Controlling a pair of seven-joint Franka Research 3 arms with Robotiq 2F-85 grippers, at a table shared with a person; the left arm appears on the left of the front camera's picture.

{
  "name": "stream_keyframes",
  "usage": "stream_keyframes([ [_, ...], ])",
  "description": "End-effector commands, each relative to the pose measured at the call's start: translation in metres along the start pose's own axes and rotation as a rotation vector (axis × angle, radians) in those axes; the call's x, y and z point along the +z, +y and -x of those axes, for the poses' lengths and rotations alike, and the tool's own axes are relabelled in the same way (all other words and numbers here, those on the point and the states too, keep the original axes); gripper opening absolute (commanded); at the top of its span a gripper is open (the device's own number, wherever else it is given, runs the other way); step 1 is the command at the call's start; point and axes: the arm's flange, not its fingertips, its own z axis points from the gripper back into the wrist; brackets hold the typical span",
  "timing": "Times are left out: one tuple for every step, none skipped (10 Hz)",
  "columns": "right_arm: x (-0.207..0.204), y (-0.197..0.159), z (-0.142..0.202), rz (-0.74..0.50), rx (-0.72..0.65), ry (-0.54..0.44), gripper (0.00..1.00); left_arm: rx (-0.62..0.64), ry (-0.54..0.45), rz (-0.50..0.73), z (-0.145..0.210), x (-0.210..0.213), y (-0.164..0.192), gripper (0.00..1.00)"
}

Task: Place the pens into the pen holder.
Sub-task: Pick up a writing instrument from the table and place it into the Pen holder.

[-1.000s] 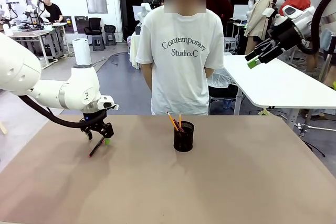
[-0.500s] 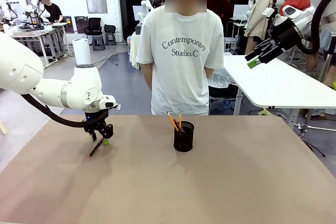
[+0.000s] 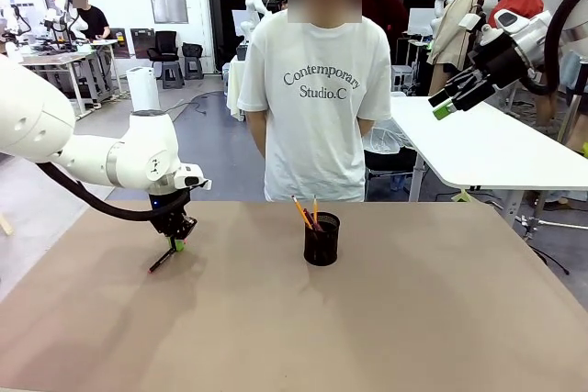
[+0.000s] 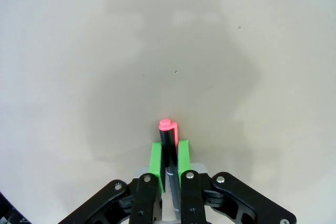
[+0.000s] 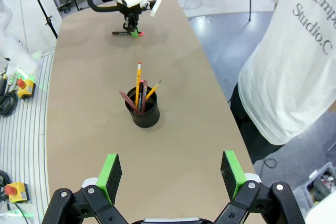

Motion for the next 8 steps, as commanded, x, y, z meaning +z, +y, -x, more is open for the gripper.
stream_keyframes([
  [-0.003, 0.003, 0.0, 0.01, 0.001, 0.002, 1.0, 0.015, 0.01, -0.02, 0.009, -0.005, -0.005, 0.0],
  [-0.003, 0.003, 0.0, 0.01, 0.001, 0.002, 1.0, 0.007, 0.005, -0.027, 0.011, -0.002, -0.007, 0.0],
  [-0.003, 0.003, 0.0, 0.01, 0.001, 0.002, 1.0, -0.003, -0.006, -0.032, 0.013, 0.003, -0.01, 0.0],
  [-0.003, 0.003, 0.0, 0.01, 0.001, 0.002, 1.0, -0.009, -0.025, -0.029, 0.015, 0.009, -0.01, 0.0],
  [-0.003, 0.003, 0.0, 0.01, 0.001, 0.002, 1.0, -0.018, -0.054, 0.013, 0.016, 0.02, -0.011, 0.0],
  [-0.003, 0.003, 0.0, 0.01, 0.001, 0.002, 1.0, -0.066, -0.092, 0.146, 0.017, 0.035, -0.012, 0.0],
  [-0.003, 0.003, 0.0, 0.01, 0.001, 0.002, 1.0, -0.08, -0.119, 0.19, 0.02, 0.046, -0.01, 0.0],
  [-0.003, 0.003, 0.0, 0.01, 0.001, 0.002, 1.0, -0.092, -0.143, 0.271, 0.023, 0.057, -0.007, 0.0],
])
